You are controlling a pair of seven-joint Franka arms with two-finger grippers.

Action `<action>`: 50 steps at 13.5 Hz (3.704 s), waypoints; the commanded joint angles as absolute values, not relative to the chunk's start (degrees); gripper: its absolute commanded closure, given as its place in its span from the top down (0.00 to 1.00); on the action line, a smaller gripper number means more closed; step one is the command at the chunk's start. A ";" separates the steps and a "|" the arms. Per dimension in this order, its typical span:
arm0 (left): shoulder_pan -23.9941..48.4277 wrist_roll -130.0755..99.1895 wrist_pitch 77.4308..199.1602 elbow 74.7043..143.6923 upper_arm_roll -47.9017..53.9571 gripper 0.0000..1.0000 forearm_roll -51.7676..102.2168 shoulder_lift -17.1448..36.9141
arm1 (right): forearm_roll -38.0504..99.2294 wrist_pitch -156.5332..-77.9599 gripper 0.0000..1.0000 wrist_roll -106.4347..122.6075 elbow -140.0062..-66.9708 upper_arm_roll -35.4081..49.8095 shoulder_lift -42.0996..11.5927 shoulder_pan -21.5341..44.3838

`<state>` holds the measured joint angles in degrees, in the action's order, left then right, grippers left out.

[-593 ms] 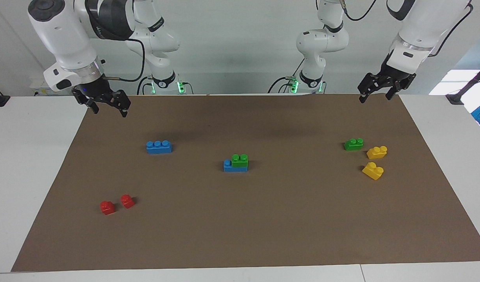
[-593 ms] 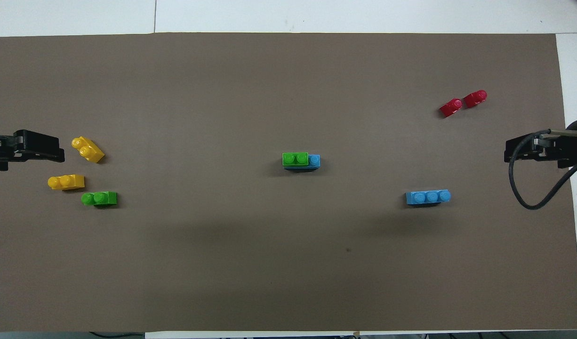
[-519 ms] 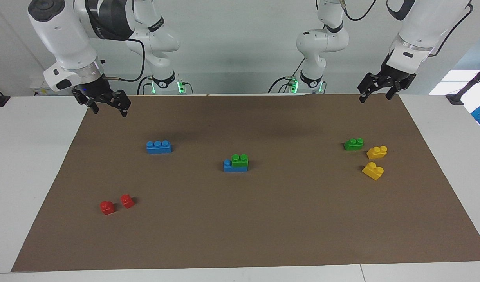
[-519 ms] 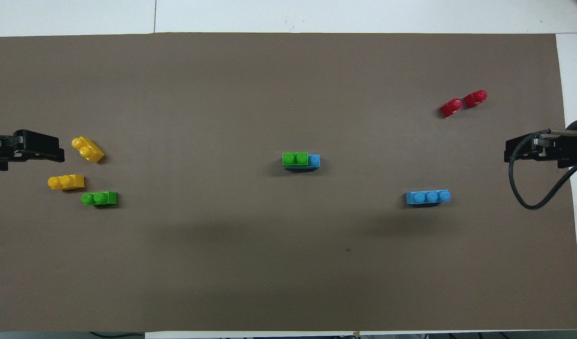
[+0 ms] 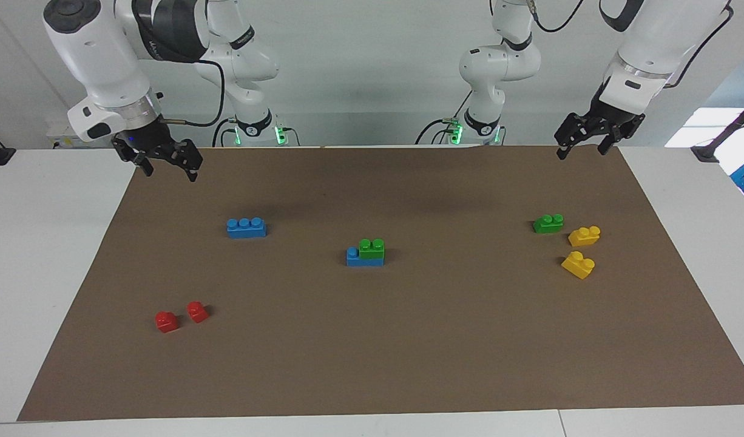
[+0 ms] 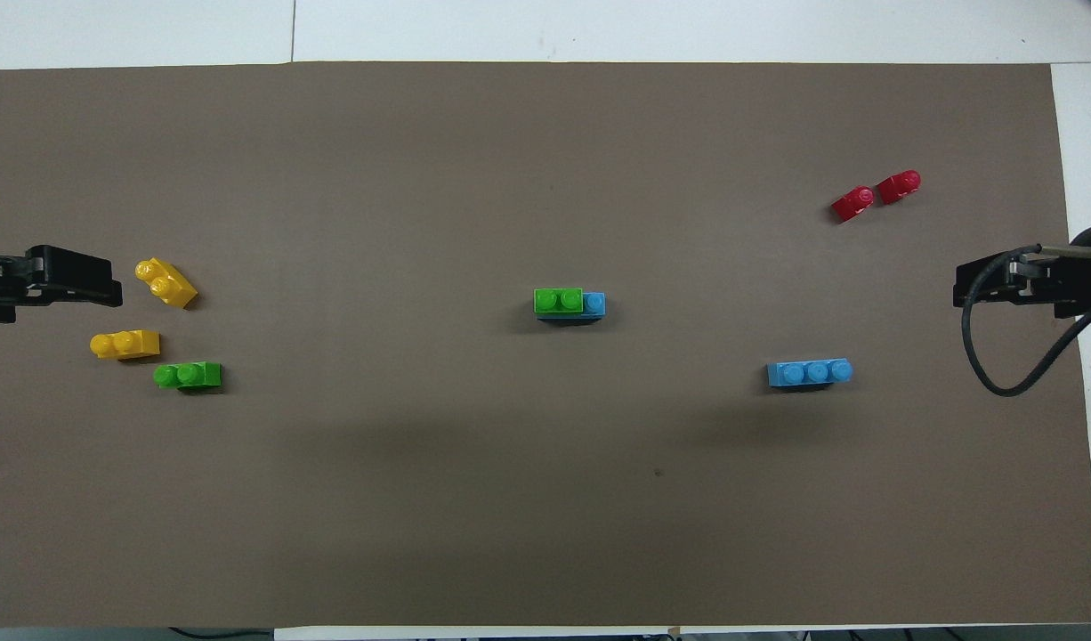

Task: Remove green block with left arm and hold with right

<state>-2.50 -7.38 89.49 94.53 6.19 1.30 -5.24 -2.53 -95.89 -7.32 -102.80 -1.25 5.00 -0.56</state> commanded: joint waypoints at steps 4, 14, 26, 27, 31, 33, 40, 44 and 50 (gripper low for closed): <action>-1.93 -7.29 90.35 96.77 5.54 1.00 2.20 -7.03 | -2.64 -95.54 1.00 -6.68 -103.27 -0.70 5.89 -1.41; -1.58 -10.17 89.47 97.21 5.71 1.00 2.20 -7.29 | -2.64 -95.54 1.00 -6.68 -103.27 -0.70 5.89 -1.41; 8.53 -90.31 98.43 98.00 5.80 1.00 2.90 -7.12 | -2.64 -95.45 1.00 -6.68 -103.27 -0.70 5.89 -1.41; 8.61 -92.70 98.70 98.00 5.80 1.00 2.90 -7.03 | -2.55 -95.54 1.00 -6.68 -103.27 -0.70 5.89 -1.41; 8.88 -95.70 98.61 98.00 5.80 1.00 2.90 -7.12 | -2.64 -95.45 1.00 -6.68 -103.27 -0.79 5.89 -1.41; 10.19 -98.95 98.70 98.35 5.80 1.00 2.90 -7.21 | -2.64 -95.45 1.00 -6.68 -103.27 -0.79 5.89 -1.41; 20.99 -114.76 106.33 103.71 5.80 1.00 2.90 -5.55 | -2.64 -95.45 1.00 -6.68 -103.27 -0.70 5.89 -1.41; 27.31 -122.85 112.31 104.42 5.80 1.00 2.90 -0.73 | -2.64 -95.45 1.00 -6.68 -103.27 -0.79 5.89 -1.41; 32.96 -132.44 121.02 103.19 5.71 1.00 2.37 8.17 | -2.64 -95.54 1.00 -6.68 -103.27 -0.79 5.89 -1.41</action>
